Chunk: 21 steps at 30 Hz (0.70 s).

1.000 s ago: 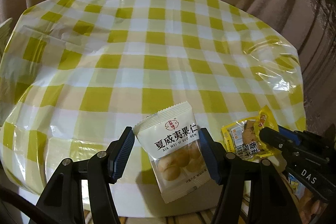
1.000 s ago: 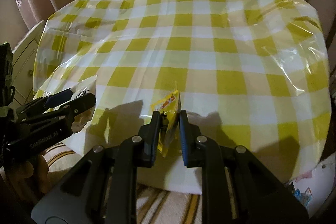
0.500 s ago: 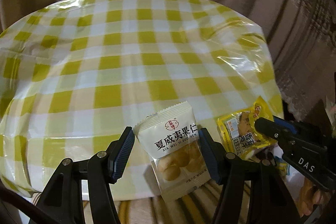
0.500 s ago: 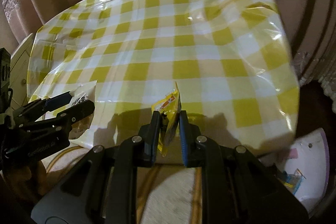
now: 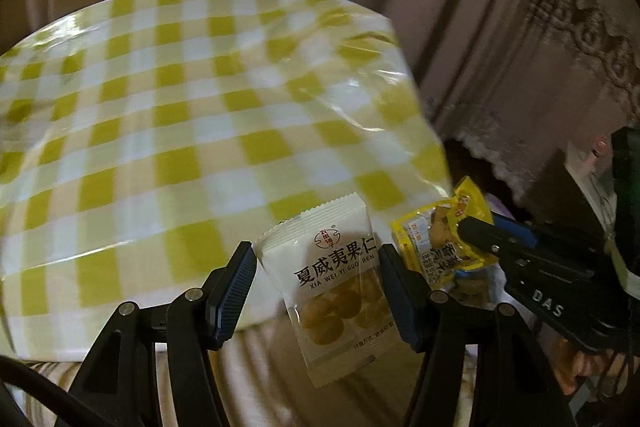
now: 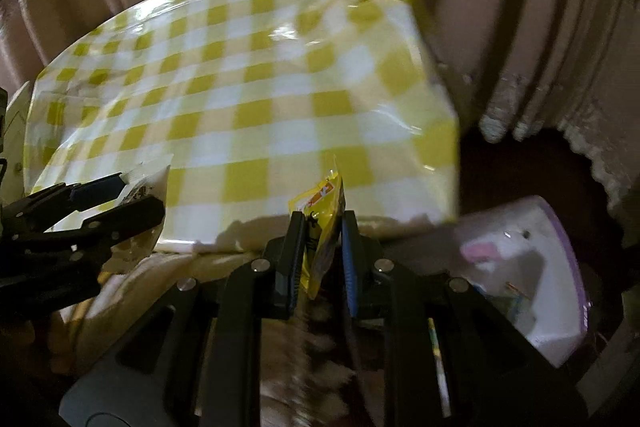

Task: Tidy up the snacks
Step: 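Lift both packets and carry them toward the white box, then lower both packets into the white box and open both tools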

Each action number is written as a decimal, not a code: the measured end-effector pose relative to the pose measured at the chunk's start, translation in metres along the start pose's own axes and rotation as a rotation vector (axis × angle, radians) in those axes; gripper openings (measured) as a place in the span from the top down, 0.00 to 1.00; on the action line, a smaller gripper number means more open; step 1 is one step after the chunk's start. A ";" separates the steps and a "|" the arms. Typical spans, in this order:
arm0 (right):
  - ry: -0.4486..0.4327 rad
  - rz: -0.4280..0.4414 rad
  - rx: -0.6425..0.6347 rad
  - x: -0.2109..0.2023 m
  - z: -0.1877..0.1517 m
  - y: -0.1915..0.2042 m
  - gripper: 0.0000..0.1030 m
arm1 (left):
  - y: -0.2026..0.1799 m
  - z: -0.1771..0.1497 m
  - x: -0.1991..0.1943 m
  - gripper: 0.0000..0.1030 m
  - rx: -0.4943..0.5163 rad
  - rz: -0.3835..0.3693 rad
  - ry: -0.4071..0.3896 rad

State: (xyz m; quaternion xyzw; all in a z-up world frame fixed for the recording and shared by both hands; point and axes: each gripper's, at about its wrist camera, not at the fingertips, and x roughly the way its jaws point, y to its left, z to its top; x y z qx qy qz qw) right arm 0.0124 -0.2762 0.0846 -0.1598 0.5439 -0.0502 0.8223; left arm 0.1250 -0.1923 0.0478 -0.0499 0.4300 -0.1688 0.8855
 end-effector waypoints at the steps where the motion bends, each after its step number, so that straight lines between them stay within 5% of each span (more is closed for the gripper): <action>1: 0.000 -0.012 0.009 -0.003 -0.003 -0.008 0.80 | -0.008 0.000 0.002 0.39 0.001 -0.030 0.011; 7: 0.013 -0.090 0.090 -0.019 -0.026 -0.058 0.80 | -0.060 -0.006 0.016 0.39 0.033 -0.153 0.084; 16: 0.024 -0.184 0.185 -0.036 -0.057 -0.113 0.79 | -0.122 -0.019 0.041 0.37 0.085 -0.234 0.193; 21: 0.032 -0.222 0.232 -0.041 -0.068 -0.133 0.77 | -0.130 -0.024 0.055 0.25 0.062 -0.257 0.251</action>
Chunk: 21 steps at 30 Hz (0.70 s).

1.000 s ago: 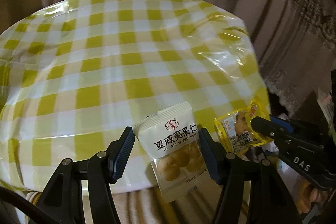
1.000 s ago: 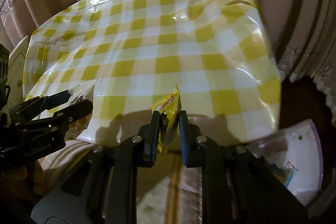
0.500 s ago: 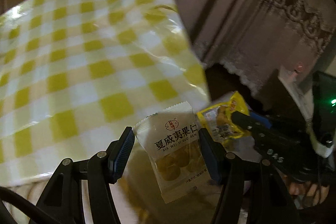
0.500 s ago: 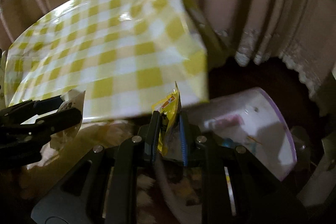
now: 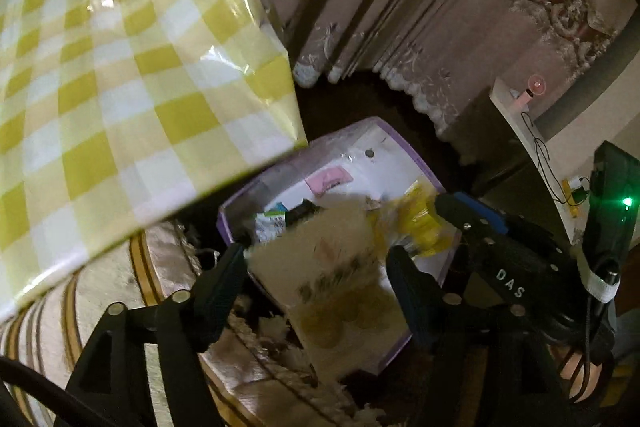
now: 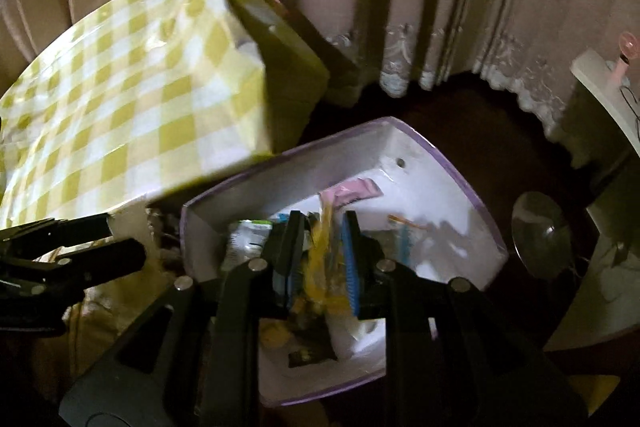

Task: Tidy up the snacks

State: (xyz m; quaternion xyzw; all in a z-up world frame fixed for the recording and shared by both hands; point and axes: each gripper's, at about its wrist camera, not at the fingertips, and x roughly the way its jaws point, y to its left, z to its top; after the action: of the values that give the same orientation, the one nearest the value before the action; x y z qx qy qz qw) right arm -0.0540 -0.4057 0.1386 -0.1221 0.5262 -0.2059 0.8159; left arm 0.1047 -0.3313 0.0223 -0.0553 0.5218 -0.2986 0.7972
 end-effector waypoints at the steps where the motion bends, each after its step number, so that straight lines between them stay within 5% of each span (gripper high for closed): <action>1: 0.002 -0.003 0.005 0.000 0.000 -0.002 0.72 | 0.000 -0.001 0.000 0.22 -0.006 0.002 0.004; 4: 0.011 -0.018 0.022 -0.001 -0.003 -0.007 0.52 | 0.004 -0.006 -0.004 0.20 -0.037 0.002 0.009; 8: 0.014 -0.026 0.030 -0.007 -0.007 -0.009 0.42 | 0.008 -0.020 -0.008 0.19 -0.094 -0.008 0.037; 21: 0.016 -0.048 0.022 -0.025 -0.023 -0.011 0.40 | 0.003 -0.053 -0.019 0.16 -0.093 0.055 0.062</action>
State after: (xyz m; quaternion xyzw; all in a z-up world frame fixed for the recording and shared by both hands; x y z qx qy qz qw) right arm -0.0858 -0.4039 0.1540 -0.1239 0.5274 -0.2323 0.8078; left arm 0.0549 -0.3066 0.0129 -0.0688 0.5609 -0.2538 0.7850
